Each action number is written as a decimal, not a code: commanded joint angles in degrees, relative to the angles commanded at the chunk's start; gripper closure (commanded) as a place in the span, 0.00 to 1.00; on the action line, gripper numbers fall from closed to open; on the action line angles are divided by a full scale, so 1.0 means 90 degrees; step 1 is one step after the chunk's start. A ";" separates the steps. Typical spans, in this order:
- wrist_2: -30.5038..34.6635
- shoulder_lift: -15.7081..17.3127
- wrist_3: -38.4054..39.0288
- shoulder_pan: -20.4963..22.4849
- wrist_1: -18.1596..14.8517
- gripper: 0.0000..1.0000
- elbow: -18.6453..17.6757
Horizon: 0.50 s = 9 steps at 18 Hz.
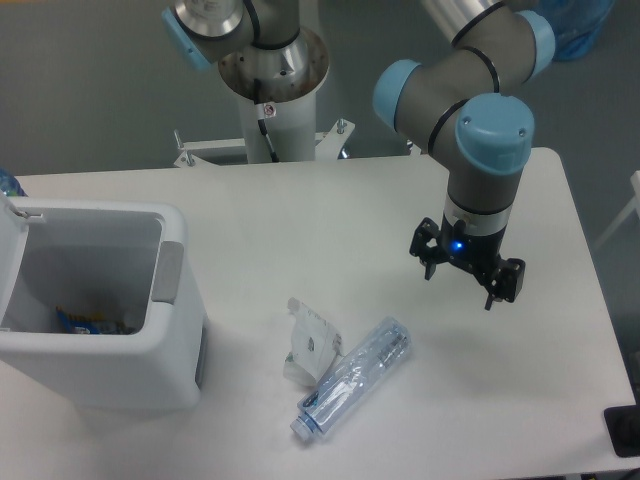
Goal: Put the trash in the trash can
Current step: 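Move the gripper over the crumpled white tissue and lower it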
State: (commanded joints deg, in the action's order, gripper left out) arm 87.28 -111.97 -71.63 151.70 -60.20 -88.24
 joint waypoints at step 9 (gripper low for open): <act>-0.0078 0.0029 0.0535 -0.0282 0.0058 0.00 -0.0214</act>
State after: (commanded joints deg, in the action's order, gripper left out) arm 86.57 -111.71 -66.82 149.16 -59.68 -90.17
